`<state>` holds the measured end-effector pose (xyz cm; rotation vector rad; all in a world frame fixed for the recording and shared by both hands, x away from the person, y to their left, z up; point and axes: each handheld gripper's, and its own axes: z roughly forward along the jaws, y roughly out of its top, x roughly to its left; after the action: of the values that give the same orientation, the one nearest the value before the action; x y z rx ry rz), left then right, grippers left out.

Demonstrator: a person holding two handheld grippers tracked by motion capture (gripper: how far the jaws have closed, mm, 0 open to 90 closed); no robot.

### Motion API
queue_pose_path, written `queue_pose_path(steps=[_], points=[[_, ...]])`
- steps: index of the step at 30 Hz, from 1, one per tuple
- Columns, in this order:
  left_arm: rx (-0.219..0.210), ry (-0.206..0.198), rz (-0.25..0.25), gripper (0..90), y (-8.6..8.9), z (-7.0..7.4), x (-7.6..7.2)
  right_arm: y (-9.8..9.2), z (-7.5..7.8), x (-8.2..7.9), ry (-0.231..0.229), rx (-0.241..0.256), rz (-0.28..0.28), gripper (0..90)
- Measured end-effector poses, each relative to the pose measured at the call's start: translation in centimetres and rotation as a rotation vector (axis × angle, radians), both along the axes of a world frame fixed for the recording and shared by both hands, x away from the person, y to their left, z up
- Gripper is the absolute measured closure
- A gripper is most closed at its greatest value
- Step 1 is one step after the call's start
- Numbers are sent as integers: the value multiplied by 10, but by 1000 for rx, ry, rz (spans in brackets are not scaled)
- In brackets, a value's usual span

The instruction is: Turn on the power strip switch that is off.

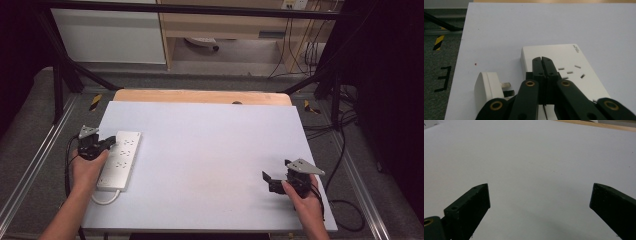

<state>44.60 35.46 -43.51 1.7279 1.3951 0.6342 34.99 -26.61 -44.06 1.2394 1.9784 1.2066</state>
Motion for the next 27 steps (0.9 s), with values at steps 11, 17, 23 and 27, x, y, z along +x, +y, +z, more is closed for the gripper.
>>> queue_pose_path(steps=[11, 17, 23, 27], points=[[1, 2, 0, 900, -1, -3, -1, 0, 0, 0, -1, -2, 0, 35], [3, 6, -5, 900, -3, -4, -1, -1, 0, 0, 0, 0, 0, 35], [3, 5, -7, 900, -3, -4, -1, -1, 0, 0, -2, -2, 1, 35], [4, 1, -5, 900, -4, -5, -1, -1, 0, 0, 0, -1, 0, 35]])
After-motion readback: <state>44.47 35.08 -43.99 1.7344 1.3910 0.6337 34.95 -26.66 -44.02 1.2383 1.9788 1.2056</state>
